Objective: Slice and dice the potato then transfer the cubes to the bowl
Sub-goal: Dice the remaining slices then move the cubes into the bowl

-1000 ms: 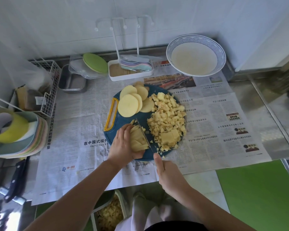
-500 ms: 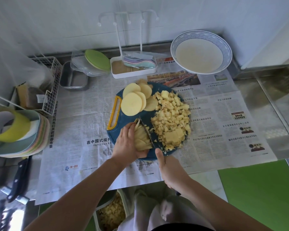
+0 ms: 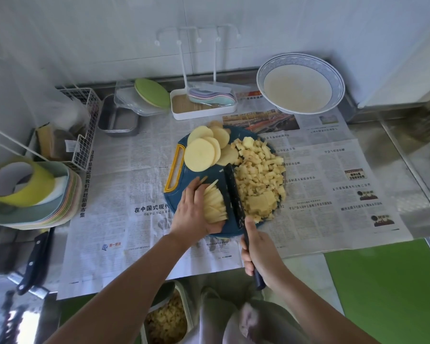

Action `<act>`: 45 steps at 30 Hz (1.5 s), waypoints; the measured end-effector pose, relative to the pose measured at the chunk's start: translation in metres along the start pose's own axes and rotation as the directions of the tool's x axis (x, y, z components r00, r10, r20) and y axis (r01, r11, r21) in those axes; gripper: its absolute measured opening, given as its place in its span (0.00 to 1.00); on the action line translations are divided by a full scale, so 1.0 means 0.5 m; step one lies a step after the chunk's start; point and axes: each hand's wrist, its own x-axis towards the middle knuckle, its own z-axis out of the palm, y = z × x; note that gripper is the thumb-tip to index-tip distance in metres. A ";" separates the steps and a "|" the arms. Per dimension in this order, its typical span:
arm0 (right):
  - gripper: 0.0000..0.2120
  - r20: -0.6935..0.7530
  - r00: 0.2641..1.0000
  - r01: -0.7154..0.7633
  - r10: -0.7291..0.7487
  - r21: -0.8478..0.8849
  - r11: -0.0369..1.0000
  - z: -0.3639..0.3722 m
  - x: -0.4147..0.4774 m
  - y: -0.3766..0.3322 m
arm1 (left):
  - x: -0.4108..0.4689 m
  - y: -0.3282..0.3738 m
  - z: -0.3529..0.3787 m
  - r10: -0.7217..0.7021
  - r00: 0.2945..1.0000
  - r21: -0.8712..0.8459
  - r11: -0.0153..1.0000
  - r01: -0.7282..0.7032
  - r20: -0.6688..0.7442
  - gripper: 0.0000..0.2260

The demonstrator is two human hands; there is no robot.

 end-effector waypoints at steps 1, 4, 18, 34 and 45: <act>0.28 0.005 1.000 0.016 -0.016 -0.016 1.000 -0.008 -0.003 -0.003 | 0.001 -0.002 0.000 0.009 1.000 -0.006 1.000 -0.009 -0.004 0.43; 0.29 0.008 0.997 0.072 -0.072 -0.090 0.993 -0.020 -0.018 -0.011 | 0.000 -0.007 0.003 0.017 1.000 -0.017 1.000 -0.017 -0.018 0.43; 0.30 0.046 0.966 0.200 -0.255 -0.757 0.622 -0.049 -0.019 -0.069 | -0.006 -0.007 0.005 0.034 0.999 -0.042 0.999 -0.035 -0.022 0.44; 0.28 0.033 0.937 0.297 -0.347 -0.597 0.745 0.008 -0.041 -0.006 | -0.003 -0.016 0.013 0.116 0.985 -0.014 0.993 -0.118 -0.125 0.38; 0.29 0.083 0.997 0.043 -0.008 -0.427 0.903 -0.015 -0.005 -0.024 | -0.002 -0.033 0.028 0.074 0.997 0.034 0.997 -0.073 -0.032 0.37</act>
